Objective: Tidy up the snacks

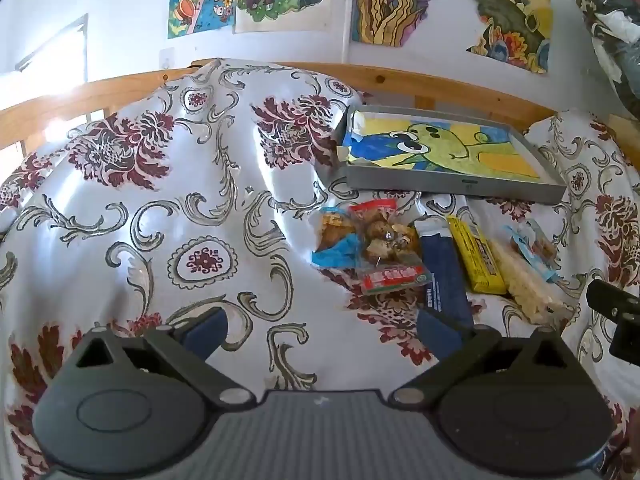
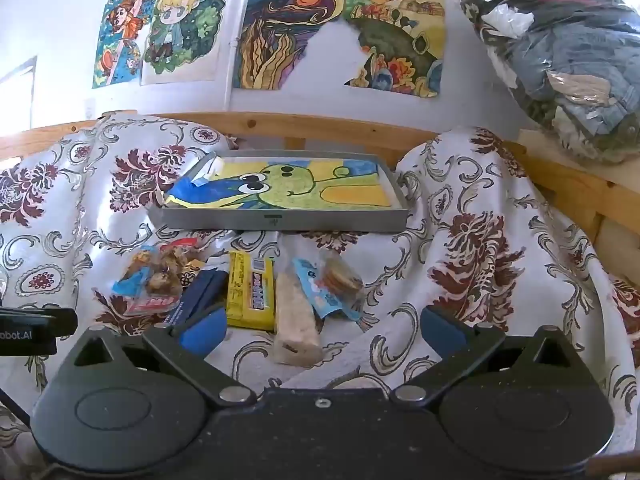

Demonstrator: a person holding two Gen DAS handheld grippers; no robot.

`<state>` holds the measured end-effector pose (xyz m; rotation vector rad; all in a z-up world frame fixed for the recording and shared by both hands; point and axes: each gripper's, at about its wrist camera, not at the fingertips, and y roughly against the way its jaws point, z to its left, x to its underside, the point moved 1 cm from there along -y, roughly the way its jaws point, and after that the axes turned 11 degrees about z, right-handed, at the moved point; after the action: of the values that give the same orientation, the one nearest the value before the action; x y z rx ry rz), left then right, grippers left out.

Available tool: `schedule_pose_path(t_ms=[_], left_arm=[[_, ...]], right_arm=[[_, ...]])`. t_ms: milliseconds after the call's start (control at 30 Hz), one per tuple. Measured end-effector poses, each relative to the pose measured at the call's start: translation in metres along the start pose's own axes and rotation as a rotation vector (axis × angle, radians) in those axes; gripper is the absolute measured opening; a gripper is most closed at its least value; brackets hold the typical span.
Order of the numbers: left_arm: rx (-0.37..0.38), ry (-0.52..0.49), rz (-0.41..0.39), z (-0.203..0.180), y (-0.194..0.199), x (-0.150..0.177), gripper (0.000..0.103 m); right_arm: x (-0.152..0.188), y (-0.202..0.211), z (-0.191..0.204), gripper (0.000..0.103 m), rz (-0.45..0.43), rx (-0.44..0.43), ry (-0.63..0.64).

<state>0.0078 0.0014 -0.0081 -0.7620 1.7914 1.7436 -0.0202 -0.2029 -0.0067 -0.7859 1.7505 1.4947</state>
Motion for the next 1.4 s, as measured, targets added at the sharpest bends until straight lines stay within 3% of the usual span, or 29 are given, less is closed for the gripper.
schedule_pose_path(t_ms=[1400], left_arm=[[-0.014, 0.009, 0.041, 0.0005, -0.0068, 0.0025, 0.103]], right_arm=[[0.0005, -0.0026, -0.0001, 0.102, 0.008, -0.004, 0.001]])
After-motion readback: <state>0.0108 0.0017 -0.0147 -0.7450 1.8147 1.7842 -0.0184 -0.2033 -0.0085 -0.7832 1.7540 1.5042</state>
